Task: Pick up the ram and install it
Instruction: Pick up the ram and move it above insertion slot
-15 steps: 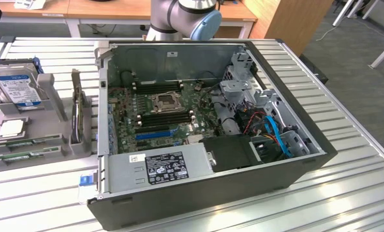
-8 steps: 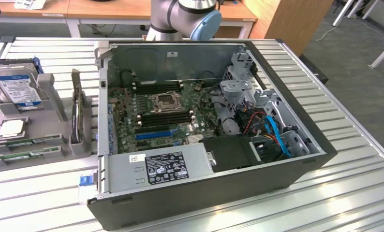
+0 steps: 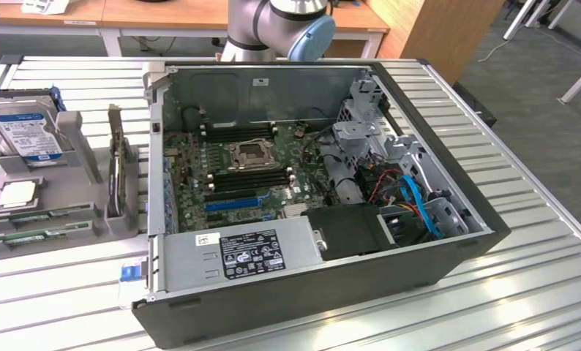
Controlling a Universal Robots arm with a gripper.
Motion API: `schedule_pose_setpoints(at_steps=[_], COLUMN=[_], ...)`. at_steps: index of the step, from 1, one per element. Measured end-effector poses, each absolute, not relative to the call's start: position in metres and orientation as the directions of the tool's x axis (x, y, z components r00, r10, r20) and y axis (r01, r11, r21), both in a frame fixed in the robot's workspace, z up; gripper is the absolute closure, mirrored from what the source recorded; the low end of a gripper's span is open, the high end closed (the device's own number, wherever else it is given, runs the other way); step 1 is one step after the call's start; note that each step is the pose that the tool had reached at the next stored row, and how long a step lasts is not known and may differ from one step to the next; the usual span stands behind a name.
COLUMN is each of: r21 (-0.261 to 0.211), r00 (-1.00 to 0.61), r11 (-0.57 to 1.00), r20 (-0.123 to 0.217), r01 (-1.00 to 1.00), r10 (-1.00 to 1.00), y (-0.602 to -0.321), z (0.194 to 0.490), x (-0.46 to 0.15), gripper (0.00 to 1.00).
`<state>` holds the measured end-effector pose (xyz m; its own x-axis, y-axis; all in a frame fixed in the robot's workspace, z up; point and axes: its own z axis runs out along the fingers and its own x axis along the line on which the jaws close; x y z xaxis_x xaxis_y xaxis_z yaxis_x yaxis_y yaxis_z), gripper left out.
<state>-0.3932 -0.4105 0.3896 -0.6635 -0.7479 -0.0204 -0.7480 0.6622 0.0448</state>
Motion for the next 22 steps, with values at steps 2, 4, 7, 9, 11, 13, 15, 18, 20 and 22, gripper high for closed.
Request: schedule_pose_setpoints(at_steps=[2,4,7,9,11,13,15,18,20,22], r21=[0.045,0.045,0.045,0.045,0.045,0.045,0.045,0.045,0.045,0.045], r00=[-0.639,-0.613,-0.572,-0.543,-0.514,-0.483,-0.453,-0.404,-0.370,-0.336], r11=[0.638,0.612,0.571,0.542,0.513,0.482,0.452,0.403,0.369,0.335], r20=[-0.020,-0.020,-0.020,-0.020,-0.020,-0.020,-0.020,-0.020,-0.020,-0.020], r01=[-0.769,-0.790,-0.820,-0.839,-0.857,-0.875,-0.891,-0.914,-0.929,-0.941], r10=[-0.769,-0.790,-0.820,-0.839,-0.858,-0.875,-0.891,-0.914,-0.929,-0.942], y=[-0.4105,-0.4105,-0.4105,-0.4105,-0.4105,-0.4105,-0.4105,-0.4106,-0.4105,-0.4105], z=[0.3895,0.3894,0.3893,0.3892,0.3891,0.3890,0.3889,0.3887,0.3886,0.3885], x=[-0.3932,-0.3932,-0.3932,-0.3932,-0.3932,-0.3932,-0.3931,-0.3931,-0.3932,-0.3932], gripper=[0.86,0.86,0.86,0.86,0.86,0.86,0.86,0.86,0.86,0.86])
